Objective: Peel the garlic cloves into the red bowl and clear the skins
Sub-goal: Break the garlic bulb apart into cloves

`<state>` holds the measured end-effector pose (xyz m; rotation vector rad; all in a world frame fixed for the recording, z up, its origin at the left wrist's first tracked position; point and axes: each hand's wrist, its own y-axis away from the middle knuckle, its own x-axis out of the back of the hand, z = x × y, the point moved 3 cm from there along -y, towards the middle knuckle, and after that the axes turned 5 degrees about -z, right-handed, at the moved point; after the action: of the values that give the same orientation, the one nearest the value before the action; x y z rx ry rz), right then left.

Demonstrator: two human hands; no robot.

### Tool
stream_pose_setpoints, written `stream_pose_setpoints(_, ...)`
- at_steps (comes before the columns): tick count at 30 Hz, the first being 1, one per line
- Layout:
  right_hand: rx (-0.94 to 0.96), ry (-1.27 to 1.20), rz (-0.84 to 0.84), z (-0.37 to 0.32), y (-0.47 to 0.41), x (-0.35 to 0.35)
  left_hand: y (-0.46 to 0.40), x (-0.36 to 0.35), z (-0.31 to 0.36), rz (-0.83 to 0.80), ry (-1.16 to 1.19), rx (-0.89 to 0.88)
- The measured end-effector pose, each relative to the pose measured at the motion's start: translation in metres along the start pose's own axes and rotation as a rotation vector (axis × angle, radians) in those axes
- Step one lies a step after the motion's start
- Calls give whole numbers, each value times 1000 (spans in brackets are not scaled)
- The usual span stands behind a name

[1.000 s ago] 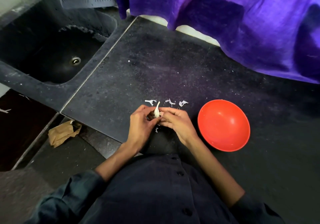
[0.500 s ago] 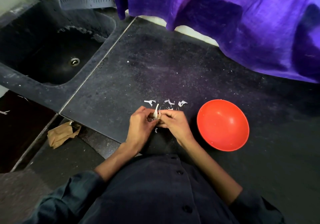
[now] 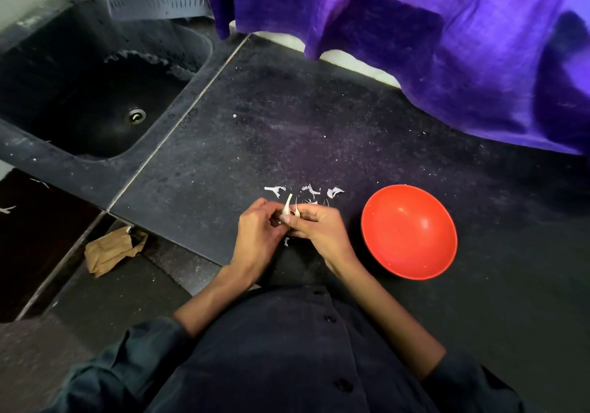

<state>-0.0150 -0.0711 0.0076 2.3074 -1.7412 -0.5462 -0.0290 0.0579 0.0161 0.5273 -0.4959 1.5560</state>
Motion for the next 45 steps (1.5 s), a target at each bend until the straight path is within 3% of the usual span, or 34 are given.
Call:
stream_pose_setpoints(11, 4, -22, -3, 0, 0, 4, -1, 0, -3, 11, 57, 36)
stream_pose_setpoints(21, -117, -166, 123, 9, -3, 17, -2, -5, -6, 2, 130, 54)
stream_pose_setpoints(30, -164, 170, 223, 20, -12, 47, -2, -7, -14, -49, 262, 191)
stream_pose_setpoints(36, -77, 324, 248, 13, -12, 46, -2, -7, -14, -50, 341, 229)
stream_pose_setpoints(40, 10, 413, 240, 5, -8, 45, -2, -8, -13, -51, 382, 207)
stream_pose_setpoints(45, 48, 181, 69, -6, -3, 26, 1, -8, -7, -97, 500, 165)
